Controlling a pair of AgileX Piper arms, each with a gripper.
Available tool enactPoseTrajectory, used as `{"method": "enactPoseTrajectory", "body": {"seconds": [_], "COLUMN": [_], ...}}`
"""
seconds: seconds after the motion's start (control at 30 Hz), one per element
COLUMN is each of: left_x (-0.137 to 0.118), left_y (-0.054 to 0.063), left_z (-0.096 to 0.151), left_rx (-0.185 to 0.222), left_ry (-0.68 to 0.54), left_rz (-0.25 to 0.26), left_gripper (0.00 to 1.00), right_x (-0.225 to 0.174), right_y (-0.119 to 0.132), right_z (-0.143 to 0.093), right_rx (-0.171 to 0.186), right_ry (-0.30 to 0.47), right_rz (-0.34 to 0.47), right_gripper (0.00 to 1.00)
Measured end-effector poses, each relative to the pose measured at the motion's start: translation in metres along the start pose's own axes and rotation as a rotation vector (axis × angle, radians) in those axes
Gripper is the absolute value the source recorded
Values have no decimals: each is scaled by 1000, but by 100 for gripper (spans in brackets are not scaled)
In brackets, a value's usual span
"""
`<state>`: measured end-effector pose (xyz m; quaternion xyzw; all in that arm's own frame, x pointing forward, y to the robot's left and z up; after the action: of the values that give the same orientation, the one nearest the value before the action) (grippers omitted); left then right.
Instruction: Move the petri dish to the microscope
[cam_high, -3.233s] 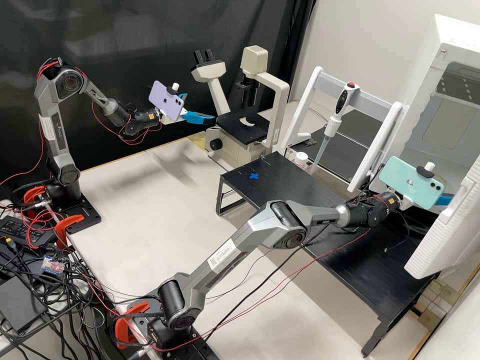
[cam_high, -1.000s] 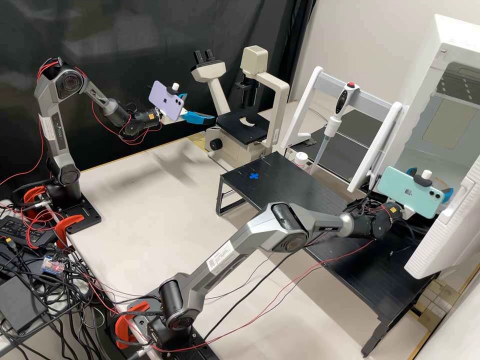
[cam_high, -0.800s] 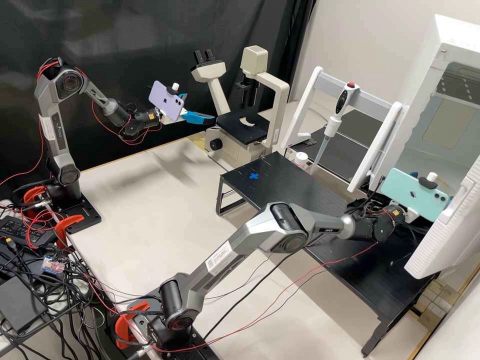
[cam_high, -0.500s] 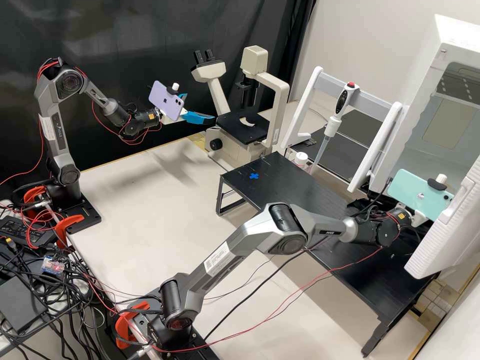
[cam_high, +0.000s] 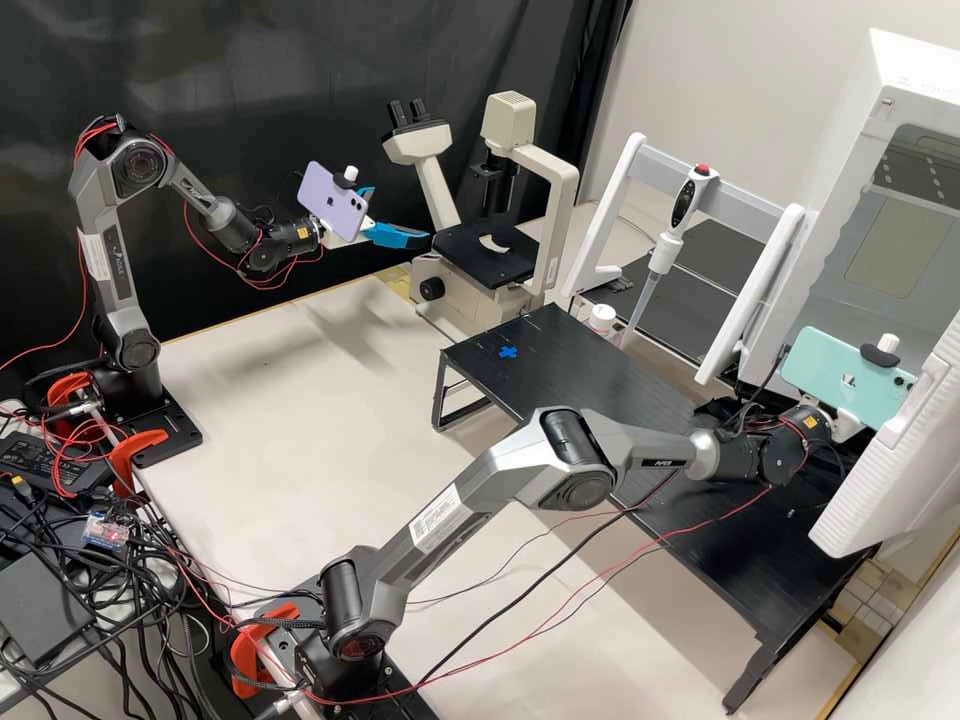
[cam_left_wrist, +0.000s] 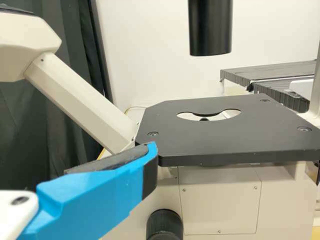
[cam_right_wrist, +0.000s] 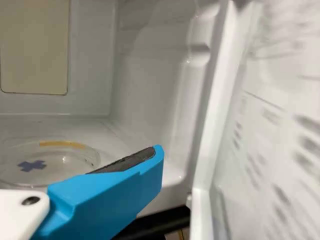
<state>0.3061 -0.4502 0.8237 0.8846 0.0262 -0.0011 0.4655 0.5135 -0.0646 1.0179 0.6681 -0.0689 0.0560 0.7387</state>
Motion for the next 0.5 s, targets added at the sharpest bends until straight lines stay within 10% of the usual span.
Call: {"method": "enactPoseTrajectory", "body": {"seconds": [0.5], "left_x": [0], "left_y": [0], "left_z": [0], "left_rx": [0], "left_ry": [0], "left_rz": [0], "left_gripper": [100], "right_x": [19], "right_y": [-19], "right_z": [7], "right_rx": [40], "right_ry": [-37], "right_rz": [1], "right_gripper": [100]}}
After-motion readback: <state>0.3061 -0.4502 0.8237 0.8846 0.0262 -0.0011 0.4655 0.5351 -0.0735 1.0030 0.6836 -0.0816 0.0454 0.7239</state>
